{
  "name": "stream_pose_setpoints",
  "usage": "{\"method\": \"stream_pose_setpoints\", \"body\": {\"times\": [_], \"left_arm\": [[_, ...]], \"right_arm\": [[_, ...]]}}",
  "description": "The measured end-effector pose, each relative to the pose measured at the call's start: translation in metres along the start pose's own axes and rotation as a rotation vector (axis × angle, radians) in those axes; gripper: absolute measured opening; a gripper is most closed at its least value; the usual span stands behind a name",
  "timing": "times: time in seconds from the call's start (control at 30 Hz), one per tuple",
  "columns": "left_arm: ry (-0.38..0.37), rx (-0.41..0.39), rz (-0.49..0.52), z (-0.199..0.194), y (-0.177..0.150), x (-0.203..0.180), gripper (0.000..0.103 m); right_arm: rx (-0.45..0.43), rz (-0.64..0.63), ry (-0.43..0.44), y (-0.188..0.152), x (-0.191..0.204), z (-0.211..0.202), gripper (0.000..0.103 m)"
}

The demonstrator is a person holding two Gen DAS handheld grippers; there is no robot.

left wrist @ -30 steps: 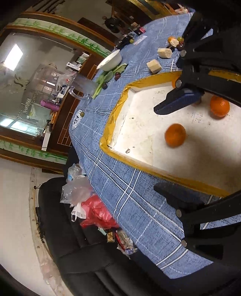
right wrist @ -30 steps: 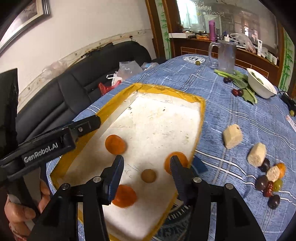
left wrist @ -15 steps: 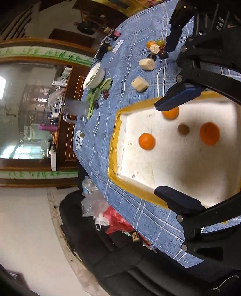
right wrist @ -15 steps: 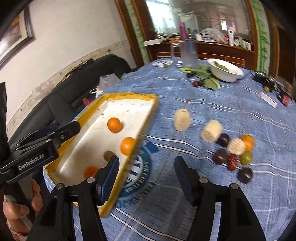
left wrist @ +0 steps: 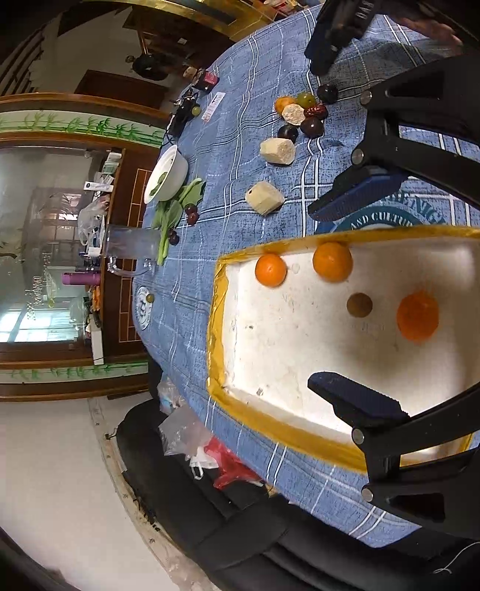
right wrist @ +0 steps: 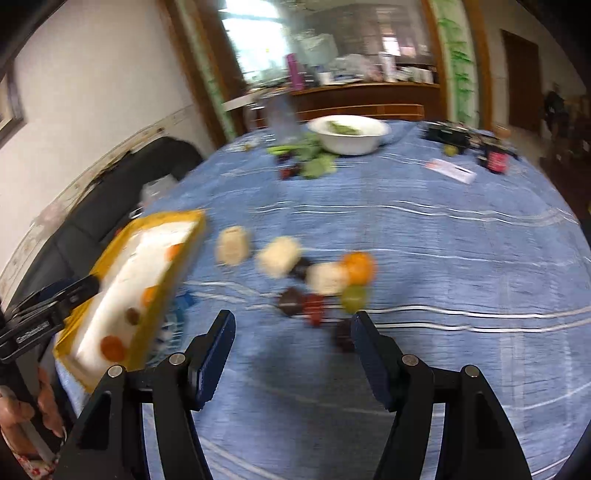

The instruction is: Organize fruits

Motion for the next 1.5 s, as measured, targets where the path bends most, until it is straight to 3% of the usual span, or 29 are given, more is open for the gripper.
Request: {"method": "stream_pose_setpoints", "body": {"times": [0.1, 0.23, 0.43, 0.57, 0.67, 0.73, 0.8, 1.03, 1.13, 1.2, 1.27, 1.37, 1.4, 1.5], "left_arm": [[-0.027, 0.014, 0.001, 0.007, 0.001, -0.011, 0.083], [-0.065, 0.024, 0.025, 0.015, 0.003, -0.031, 0.083], [-0.165, 0.096, 0.034, 0.035, 0.02, -0.062, 0.083], [-0.201, 0.122, 0.092, 0.059, 0.038, -0.09, 0.083], [-0.204, 0.166, 0.141, 0.088, 0.045, -0.107, 0.083], [-0.189, 0.205, 0.155, 0.108, 0.045, -0.114, 0.078], [-0.194, 0.225, 0.161, 0.122, 0.045, -0.118, 0.075], [-0.157, 0.313, 0.211, 0.155, 0.028, -0.13, 0.068], [-0.137, 0.298, 0.241, 0.154, 0.025, -0.132, 0.06], [-0.136, 0.294, 0.243, 0.153, 0.026, -0.133, 0.045], [-0.124, 0.272, 0.256, 0.148, 0.028, -0.134, 0.04], [-0.158, 0.276, 0.243, 0.141, 0.027, -0.138, 0.04], [-0.161, 0.27, 0.246, 0.138, 0.027, -0.139, 0.04], [-0.174, 0.253, 0.243, 0.128, 0.025, -0.141, 0.04]], "right_arm": [[-0.001, 0.064, -0.049, 0.006, -0.036, -0.003, 0.069], [0.01, 0.098, -0.053, 0.015, -0.056, 0.006, 0.069], [0.05, 0.096, -0.019, 0.035, -0.051, 0.043, 0.069], [0.071, 0.119, 0.022, 0.041, -0.047, 0.067, 0.069], [0.068, 0.141, 0.051, 0.041, -0.048, 0.074, 0.062], [0.077, 0.149, 0.063, 0.039, -0.05, 0.078, 0.051], [0.087, 0.16, 0.075, 0.036, -0.054, 0.081, 0.047], [0.083, 0.152, 0.097, 0.035, -0.054, 0.08, 0.045], [0.084, 0.136, 0.11, 0.035, -0.047, 0.08, 0.047], [0.089, 0.127, 0.128, 0.033, -0.042, 0.081, 0.047], [0.085, 0.107, 0.126, 0.032, -0.038, 0.081, 0.045], [0.074, 0.113, 0.118, 0.032, -0.039, 0.08, 0.037], [0.062, 0.118, 0.11, 0.033, -0.041, 0.078, 0.028], [0.061, 0.133, 0.109, 0.033, -0.043, 0.077, 0.028]]}}
Point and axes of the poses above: each gripper's, at about its wrist camera, not at the fingertips, and z roughly the way its jaws point, x to its left, y to its top, the point moved 7 cm from there along z, roughly the way its jaws point, and after that the axes turned 3 degrees about y, right-handed, at the moved point
